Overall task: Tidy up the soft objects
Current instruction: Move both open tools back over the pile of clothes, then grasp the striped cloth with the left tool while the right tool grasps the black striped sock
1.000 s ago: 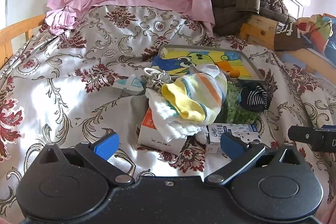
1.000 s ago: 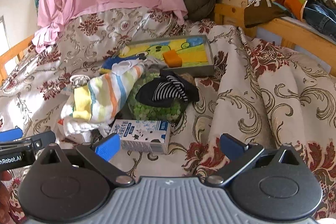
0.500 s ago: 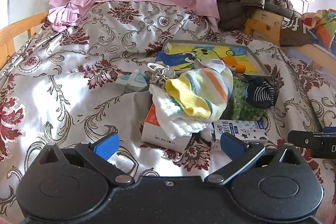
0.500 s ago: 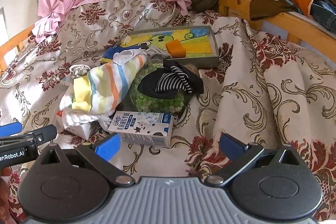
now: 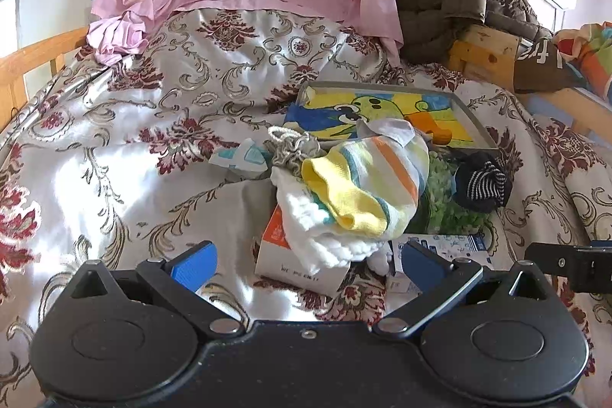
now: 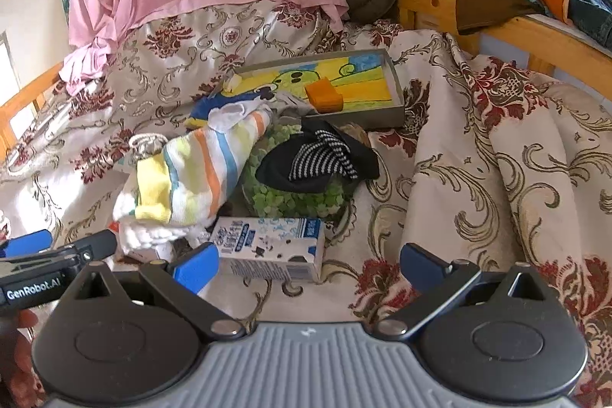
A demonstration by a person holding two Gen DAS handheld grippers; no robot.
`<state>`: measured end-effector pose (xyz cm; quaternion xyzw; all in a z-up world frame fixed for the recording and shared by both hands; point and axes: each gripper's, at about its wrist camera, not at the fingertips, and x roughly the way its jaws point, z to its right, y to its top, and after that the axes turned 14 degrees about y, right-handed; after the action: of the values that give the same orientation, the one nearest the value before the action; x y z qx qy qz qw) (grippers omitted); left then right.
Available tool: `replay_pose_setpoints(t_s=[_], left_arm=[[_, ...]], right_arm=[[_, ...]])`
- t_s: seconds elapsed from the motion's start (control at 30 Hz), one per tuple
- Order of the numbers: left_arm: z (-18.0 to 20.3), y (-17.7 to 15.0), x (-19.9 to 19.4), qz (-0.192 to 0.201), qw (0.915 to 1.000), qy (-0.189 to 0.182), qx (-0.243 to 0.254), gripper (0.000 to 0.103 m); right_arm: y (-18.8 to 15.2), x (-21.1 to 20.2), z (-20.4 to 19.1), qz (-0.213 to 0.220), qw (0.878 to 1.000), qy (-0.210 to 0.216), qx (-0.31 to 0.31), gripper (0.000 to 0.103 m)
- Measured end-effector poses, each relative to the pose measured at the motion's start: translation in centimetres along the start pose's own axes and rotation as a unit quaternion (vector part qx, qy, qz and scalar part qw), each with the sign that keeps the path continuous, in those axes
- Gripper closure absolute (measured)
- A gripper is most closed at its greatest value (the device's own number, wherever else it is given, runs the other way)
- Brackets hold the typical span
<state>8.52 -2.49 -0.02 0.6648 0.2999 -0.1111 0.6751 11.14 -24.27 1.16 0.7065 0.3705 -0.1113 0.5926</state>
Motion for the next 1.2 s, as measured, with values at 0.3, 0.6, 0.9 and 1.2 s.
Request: replay_pose_setpoints(t_s=[0.3, 0.6, 0.9, 1.2], left_arm=[[1.4, 1.5, 1.4, 0.03, 0.9992, -0.012, 0.025, 0.001], [2.8, 3.2, 3.4, 0.067, 0.9944, -0.042, 0.071, 0.001], [4.0, 3.8, 7.3, 0.062, 0.9884, -0.093, 0.103, 0.001], [5.9, 4.3, 11.0, 0.06, 0.9801, -0.131, 0.136, 0.001]], right_arm=[[1.3, 1.3, 0.2, 0.032, 0.999, -0.012, -0.034, 0.0], [2.6, 2.8, 1.0, 0.077, 0.99, -0.034, -0.116, 0.0], [4.1, 6.5, 3.3, 0.073, 0.988, -0.022, -0.133, 0.0], [4.9, 9.0, 4.9, 0.061, 0.994, 0.001, -0.093, 0.0]])
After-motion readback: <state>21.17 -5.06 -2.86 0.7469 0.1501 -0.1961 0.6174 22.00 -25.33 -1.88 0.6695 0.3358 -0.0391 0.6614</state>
